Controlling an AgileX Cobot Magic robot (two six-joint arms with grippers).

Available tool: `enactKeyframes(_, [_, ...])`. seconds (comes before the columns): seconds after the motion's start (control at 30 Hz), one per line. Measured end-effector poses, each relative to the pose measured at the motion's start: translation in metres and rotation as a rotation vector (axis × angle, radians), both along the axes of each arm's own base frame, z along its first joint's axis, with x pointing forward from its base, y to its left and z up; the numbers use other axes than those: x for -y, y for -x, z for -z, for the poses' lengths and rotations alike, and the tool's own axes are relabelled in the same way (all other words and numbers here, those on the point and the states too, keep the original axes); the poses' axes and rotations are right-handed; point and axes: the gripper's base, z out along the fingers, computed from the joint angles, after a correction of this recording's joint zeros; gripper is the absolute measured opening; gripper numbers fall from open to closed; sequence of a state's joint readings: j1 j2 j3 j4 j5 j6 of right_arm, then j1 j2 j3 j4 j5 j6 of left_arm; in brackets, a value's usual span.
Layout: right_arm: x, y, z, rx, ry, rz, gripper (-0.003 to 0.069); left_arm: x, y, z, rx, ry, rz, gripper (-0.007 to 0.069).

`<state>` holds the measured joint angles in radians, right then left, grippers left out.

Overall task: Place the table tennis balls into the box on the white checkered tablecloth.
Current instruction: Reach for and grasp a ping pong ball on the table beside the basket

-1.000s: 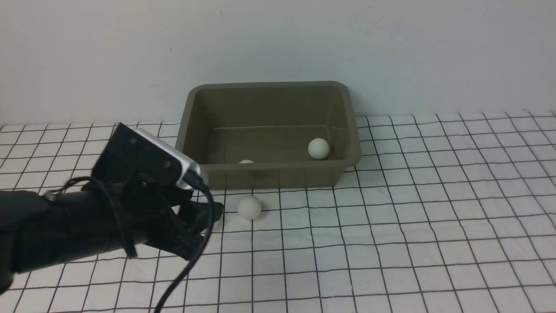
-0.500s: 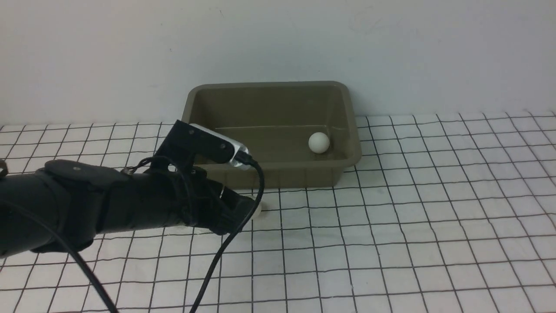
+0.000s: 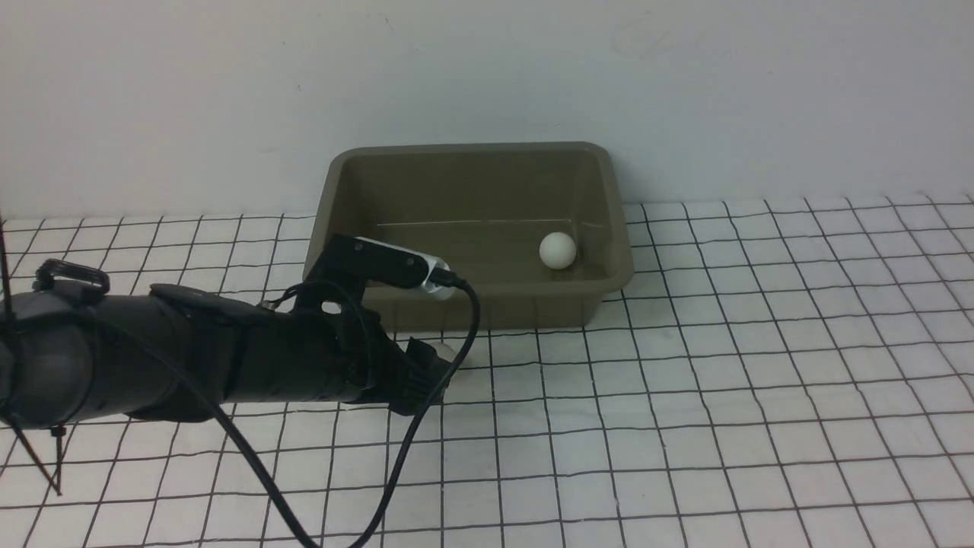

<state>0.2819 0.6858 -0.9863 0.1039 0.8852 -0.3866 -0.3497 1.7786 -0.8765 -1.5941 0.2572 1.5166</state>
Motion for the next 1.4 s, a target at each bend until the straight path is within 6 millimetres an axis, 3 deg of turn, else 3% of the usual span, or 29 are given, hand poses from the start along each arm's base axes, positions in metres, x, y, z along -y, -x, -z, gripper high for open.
enactKeyframes(0.53, [0.0, 0.0, 0.0, 0.0, 0.0, 0.0, 0.0504, 0.004, -0.016, 0.021, -0.032, -0.027, -0.014, 0.0461])
enactKeyframes(0.7, [0.0, 0.0, 0.0, 0.0, 0.0, 0.0, 0.0504, 0.004, -0.016, 0.021, -0.037, -0.018, -0.022, 0.0357])
enactKeyframes(0.83, [0.0, 0.0, 0.0, 0.0, 0.0, 0.0, 0.0504, 0.007, -0.014, 0.02, -0.043, 0.004, 0.006, 0.0142])
enactKeyframes(0.97, [0.0, 0.0, 0.0, 0.0, 0.0, 0.0, 0.0501, 0.011, -0.011, 0.019, -0.051, 0.036, 0.054, 0.0027])
enactKeyframes(1.4, [0.0, 0.0, -0.001, 0.007, -0.002, 0.0, 0.0494, 0.014, -0.006, -0.014, 0.023, 0.09, 0.103, -0.0004])
